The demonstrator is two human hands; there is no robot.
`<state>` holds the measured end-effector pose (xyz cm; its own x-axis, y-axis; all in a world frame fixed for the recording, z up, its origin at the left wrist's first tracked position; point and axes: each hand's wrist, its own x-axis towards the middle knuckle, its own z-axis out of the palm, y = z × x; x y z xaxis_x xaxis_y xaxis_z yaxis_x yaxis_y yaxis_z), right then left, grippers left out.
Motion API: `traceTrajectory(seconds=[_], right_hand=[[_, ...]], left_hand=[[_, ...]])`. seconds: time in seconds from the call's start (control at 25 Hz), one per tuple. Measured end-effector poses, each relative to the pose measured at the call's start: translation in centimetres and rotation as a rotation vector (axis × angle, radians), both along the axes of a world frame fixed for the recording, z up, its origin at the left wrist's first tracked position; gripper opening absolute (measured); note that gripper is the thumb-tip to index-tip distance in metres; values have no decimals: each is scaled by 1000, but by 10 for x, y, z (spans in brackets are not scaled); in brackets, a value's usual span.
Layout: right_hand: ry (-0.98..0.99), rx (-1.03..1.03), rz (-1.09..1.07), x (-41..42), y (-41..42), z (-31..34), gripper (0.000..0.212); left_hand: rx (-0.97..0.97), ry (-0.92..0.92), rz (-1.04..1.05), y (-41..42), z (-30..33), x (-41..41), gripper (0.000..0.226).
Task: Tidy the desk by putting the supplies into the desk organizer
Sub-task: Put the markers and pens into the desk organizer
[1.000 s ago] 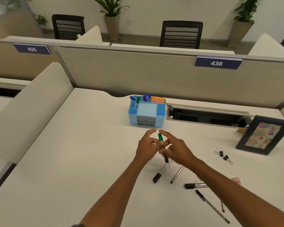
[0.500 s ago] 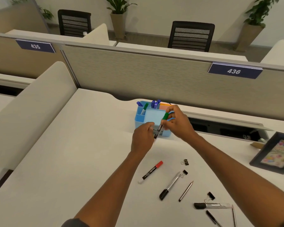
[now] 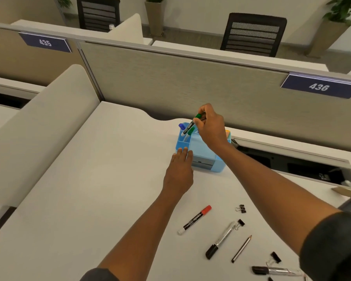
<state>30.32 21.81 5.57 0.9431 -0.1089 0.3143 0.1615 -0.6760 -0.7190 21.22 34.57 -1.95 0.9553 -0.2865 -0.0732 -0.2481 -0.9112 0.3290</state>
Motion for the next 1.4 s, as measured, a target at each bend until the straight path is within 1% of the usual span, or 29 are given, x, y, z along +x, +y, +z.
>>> traceTrajectory(seconds=[0.16, 0.4, 0.6, 0.8, 1.0, 1.08, 1.16, 1.2, 1.28, 1.4], right_hand=[[79, -115, 9, 9, 9, -22, 14], [120, -199, 33, 19, 14, -35, 9], [167, -331, 58, 21, 17, -38, 14], [122, -304, 103, 10, 7, -31, 23], [78, -243, 108, -29, -16, -25, 25], [97, -198, 82, -54, -27, -27, 25], [133, -182, 56, -81, -40, -34, 24], [155, -178, 45, -96, -47, -39, 23], [212, -150, 18, -124, -60, -51, 22], [318, -144, -18, -165, -73, -71, 22]], left_hand=[[-71, 24, 17, 1, -5, 0, 64], [-102, 33, 33, -2, -8, 1, 65], [-106, 26, 23, 1, -11, 2, 65], [-90, 13, 14, 1, -13, 0, 67], [-81, -12, 1, 2, -9, -6, 69], [-101, -71, 7, 0, -8, -15, 64], [-117, -112, 8, -2, -11, -31, 51], [-124, -92, -9, -2, -13, -42, 44], [-130, 27, -47, -2, -19, -64, 33], [-100, 165, -89, -4, -25, -94, 32]])
